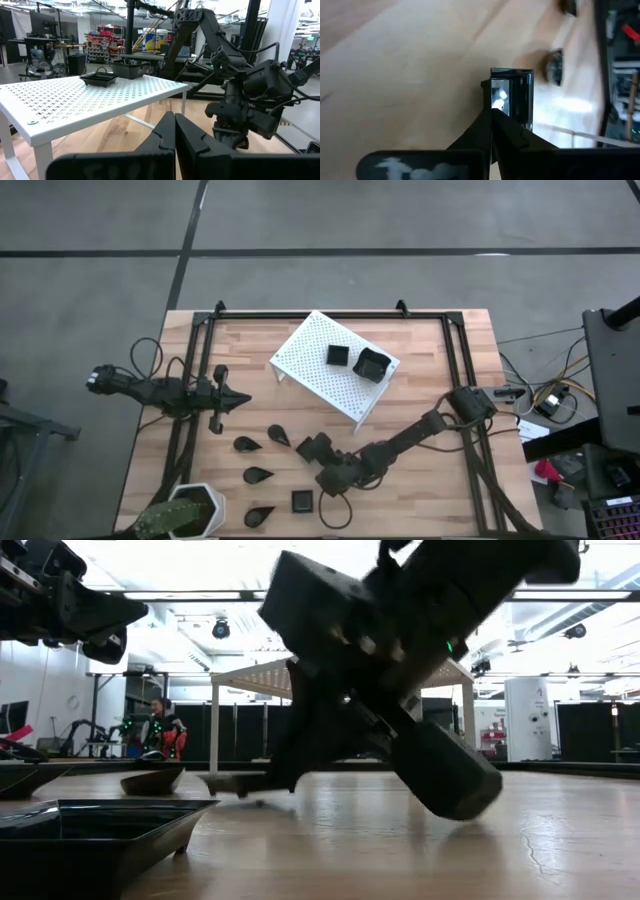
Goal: Pick & Place Mini shaped plates
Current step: Stack the square plate on top of the other square plates on the shelf
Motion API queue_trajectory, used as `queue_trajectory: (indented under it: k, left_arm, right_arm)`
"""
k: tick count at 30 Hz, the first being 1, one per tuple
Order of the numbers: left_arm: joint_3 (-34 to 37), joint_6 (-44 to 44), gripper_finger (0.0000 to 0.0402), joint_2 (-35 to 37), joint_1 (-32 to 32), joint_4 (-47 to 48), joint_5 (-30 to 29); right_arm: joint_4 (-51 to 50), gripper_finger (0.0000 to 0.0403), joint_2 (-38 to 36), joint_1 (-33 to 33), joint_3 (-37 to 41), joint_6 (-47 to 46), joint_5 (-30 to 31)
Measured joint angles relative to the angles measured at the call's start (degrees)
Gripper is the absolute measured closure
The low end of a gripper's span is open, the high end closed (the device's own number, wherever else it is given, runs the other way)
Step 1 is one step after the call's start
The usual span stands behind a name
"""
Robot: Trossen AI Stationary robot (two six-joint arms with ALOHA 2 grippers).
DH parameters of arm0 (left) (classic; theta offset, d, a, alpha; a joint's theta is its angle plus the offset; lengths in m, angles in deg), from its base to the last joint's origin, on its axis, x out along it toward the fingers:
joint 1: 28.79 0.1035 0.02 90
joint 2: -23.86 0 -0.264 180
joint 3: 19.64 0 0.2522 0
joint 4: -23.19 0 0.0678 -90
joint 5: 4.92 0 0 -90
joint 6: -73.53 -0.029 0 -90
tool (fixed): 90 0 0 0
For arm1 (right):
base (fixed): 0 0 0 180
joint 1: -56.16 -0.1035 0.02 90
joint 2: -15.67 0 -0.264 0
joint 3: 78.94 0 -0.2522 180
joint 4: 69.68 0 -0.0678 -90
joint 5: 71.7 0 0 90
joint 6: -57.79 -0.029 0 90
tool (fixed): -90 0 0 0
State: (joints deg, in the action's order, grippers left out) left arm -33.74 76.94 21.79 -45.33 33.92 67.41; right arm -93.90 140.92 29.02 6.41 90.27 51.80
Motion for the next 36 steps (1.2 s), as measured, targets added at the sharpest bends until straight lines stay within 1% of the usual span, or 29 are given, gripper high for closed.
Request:
queue_trajectory:
  k: [3,9,14,18,23,26,28,32,36]
  left_arm:
    - [0.0,0.0,0.0401,0.0,0.0,0.0,0.0]
    - [0.0,0.0,0.0401,0.0,0.0,0.0,0.0]
    - [0.0,0.0,0.0401,0.0,0.0,0.0,0.0]
    - [0.0,0.0,0.0401,0.0,0.0,0.0,0.0]
    - [0.0,0.0,0.0401,0.0,0.0,0.0,0.0]
    - [0.0,0.0,0.0401,0.0,0.0,0.0,0.0]
    - [0.0,0.0,0.0401,0.0,0.0,0.0,0.0]
    - [0.0,0.0,0.0401,0.0,0.0,0.0,0.0]
    - [0.0,0.0,0.0401,0.0,0.0,0.0,0.0]
  right_arm:
    - [-2.4,0.0394,0.0,-0.1,-2.8,-3.5,0.7]
    - [-12.4,0.0394,0.0,-0.1,-10.0,-11.6,0.8]
    - [-18.2,0.0394,0.0,0.0,-16.3,-16.7,1.5]
    - [-24.8,0.0394,0.0,0.0,-21.5,-18.9,6.5]
    - [-37.7,0.0394,0.0,0.2,-29.6,-26.7,11.0]
    - [-44.5,0.0395,0.0,0.2,-34.3,-28.6,16.1]
    - [-49.4,0.0395,0.0,0.6,-37.9,-29.8,18.3]
    - [-59.0,0.0395,0.0,3.0,-44.4,-34.6,19.2]
    - [-66.1,0.0395,0.0,7.0,-48.2,-38.2,19.3]
